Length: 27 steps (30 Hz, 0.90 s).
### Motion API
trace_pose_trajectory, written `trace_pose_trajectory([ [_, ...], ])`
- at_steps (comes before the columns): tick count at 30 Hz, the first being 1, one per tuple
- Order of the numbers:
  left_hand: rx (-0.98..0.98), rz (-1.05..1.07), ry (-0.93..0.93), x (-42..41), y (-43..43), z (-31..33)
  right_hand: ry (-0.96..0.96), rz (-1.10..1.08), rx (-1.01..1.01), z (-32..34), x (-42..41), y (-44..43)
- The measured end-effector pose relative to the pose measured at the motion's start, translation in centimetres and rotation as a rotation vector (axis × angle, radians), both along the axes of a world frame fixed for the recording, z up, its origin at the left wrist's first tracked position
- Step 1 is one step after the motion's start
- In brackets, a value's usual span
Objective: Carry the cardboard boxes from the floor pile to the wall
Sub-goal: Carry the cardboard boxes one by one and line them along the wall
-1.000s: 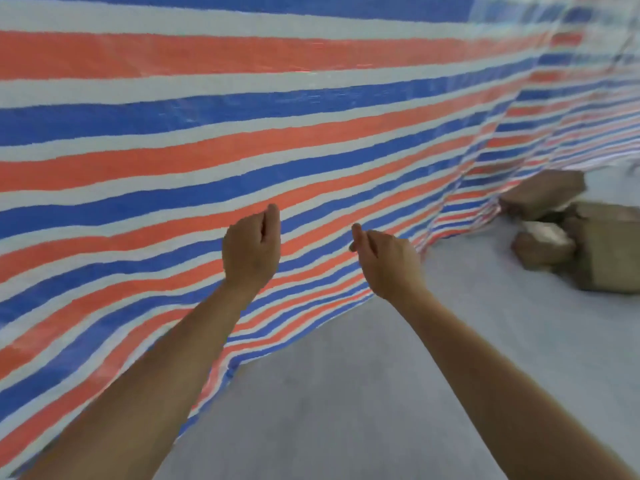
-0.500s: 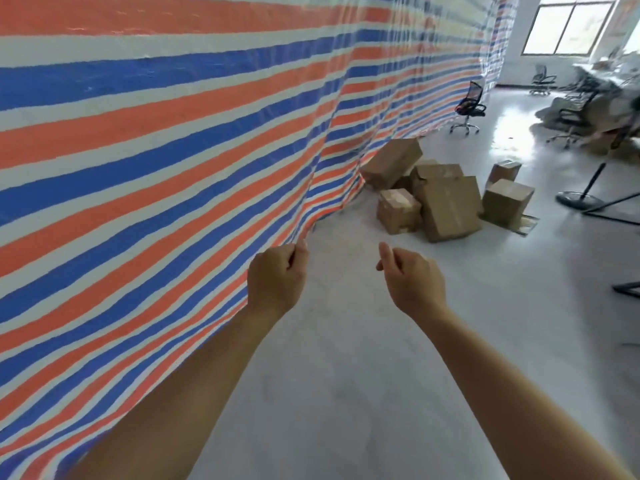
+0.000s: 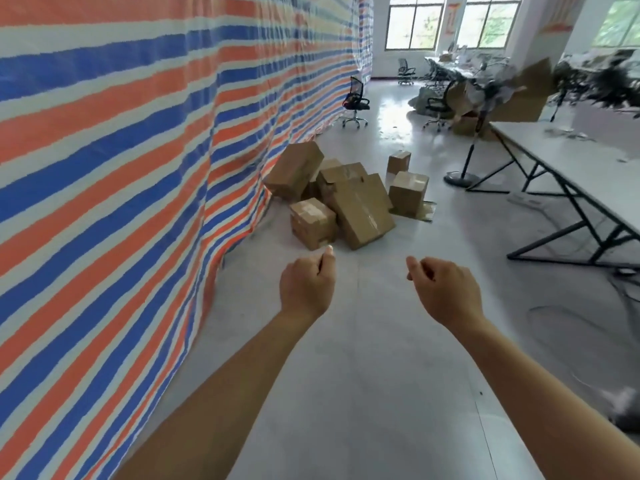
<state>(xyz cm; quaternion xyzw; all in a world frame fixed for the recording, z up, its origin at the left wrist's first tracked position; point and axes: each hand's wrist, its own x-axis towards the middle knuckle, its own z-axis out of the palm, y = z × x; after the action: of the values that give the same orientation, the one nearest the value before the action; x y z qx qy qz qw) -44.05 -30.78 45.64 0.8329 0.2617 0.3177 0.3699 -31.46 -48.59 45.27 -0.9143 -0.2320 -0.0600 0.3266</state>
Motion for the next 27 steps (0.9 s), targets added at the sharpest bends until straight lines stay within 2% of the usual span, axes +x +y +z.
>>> trace_pose_trajectory([
  [6, -0.016, -0.043, 0.044, 17.0, 2.8, -2.5, 0.091, -0.135, 0.078, -3.4, 14.6, 1.1],
  [12, -0.088, 0.009, 0.069, 32.3, 6.0, -2.2, 0.114, -0.102, 0.084, -3.6, 29.5, 5.3],
  [19, -0.12, 0.078, 0.046, 43.9, 14.5, -1.7, 0.192, -0.024, 0.098, -2.9, 43.5, 15.1],
  [27, -0.218, 0.149, 0.047, 60.6, 27.6, -6.3, 0.234, 0.028, 0.018, -7.2, 60.3, 28.2],
])
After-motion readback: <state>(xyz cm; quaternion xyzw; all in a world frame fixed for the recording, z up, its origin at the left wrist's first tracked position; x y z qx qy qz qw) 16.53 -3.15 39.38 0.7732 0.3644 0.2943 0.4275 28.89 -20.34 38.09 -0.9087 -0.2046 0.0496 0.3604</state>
